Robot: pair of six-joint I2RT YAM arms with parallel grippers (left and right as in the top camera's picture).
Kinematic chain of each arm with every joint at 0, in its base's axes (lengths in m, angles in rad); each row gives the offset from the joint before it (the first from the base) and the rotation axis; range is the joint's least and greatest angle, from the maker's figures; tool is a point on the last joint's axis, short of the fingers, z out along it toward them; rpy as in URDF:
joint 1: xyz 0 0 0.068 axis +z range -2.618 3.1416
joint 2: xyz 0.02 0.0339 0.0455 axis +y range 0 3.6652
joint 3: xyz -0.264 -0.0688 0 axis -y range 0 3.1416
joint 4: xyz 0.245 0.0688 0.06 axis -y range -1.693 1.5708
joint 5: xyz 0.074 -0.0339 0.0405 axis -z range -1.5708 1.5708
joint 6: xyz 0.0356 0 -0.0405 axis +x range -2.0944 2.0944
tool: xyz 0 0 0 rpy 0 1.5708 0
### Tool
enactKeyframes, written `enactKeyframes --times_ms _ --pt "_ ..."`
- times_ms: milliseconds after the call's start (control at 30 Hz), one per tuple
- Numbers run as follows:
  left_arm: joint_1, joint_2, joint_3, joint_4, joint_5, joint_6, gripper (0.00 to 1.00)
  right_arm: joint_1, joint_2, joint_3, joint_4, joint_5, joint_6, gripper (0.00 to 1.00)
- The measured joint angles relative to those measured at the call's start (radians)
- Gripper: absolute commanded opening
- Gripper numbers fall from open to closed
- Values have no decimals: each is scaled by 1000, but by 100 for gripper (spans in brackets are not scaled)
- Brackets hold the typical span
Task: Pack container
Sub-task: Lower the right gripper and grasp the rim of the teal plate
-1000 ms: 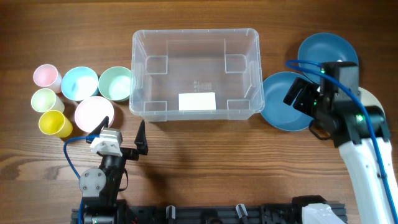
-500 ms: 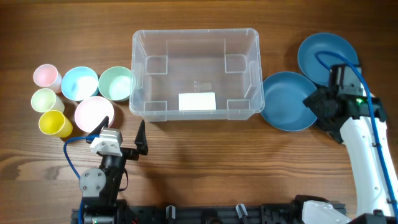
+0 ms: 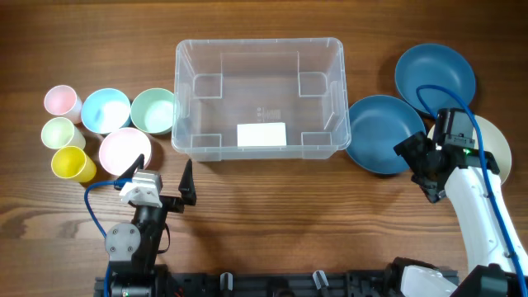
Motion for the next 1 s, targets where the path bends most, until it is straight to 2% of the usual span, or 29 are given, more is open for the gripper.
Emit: enactKeyframes --times_ms 133,200,333,600,667,867,933,1000 --pt "0 0 0 0 0 0 100 0 0 -43 97 -13 1 92" --pt "0 0 0 0 0 0 100 0 0 -109 199 -47 1 89" --pt "0 0 0 0 0 0 100 0 1 -164 271 -87 5 83" --pt "0 0 0 0 0 0 100 0 1 -172 299 -121 4 44" --pt "0 0 0 0 0 0 100 0 1 -172 299 -124 4 29" --pt "0 0 0 0 0 0 100 0 1 -173 296 -124 -5 22" --pt "0 0 0 0 0 0 100 0 1 -173 294 -124 -8 4" --pt "0 0 0 0 0 0 100 0 1 -173 289 -124 -17 4"
